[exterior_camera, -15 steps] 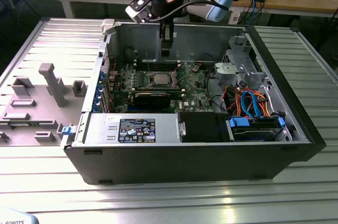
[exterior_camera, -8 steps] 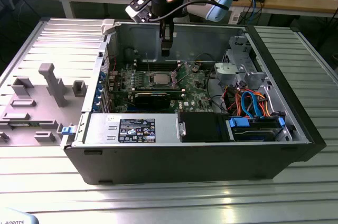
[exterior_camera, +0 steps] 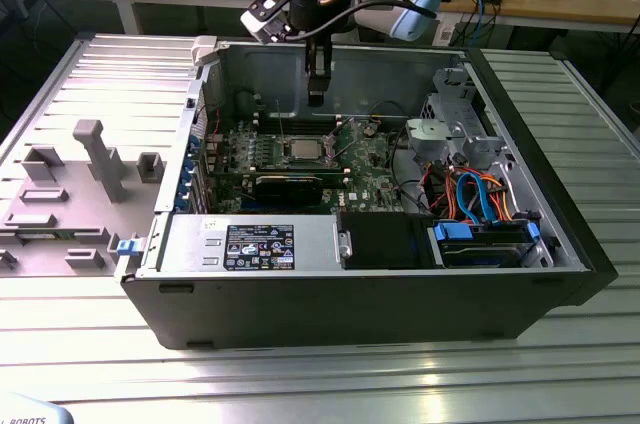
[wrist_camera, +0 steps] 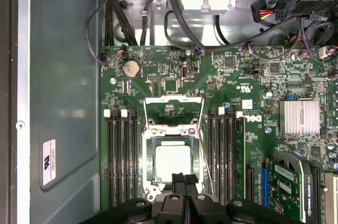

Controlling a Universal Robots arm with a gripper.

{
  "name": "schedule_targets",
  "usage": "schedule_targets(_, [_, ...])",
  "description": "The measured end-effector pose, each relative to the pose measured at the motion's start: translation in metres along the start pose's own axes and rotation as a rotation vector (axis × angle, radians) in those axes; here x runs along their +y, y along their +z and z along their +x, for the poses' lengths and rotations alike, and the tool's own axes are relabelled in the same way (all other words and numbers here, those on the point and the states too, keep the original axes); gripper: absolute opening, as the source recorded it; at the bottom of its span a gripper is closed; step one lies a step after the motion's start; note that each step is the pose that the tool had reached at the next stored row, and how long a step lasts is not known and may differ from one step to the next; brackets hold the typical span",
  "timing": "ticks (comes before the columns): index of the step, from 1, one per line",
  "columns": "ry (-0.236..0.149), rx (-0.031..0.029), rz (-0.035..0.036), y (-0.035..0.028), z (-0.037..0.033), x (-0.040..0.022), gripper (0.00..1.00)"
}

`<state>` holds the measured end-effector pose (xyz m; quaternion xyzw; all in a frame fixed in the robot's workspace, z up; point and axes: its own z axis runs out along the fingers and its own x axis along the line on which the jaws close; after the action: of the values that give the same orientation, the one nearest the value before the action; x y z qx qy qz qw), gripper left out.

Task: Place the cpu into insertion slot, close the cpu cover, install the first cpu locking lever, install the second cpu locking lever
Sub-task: 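Close the cpu cover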

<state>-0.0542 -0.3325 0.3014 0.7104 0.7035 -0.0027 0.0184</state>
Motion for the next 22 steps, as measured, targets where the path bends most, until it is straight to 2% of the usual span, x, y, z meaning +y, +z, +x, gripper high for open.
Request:
schedule_targets(9, [0.000,0.0000,0.0000,0.0001,0.0001,0.0071,0.11])
schedule_targets(22, [0.000,0.0000,0.0000,0.0002,0.0001,0.0085,0.11])
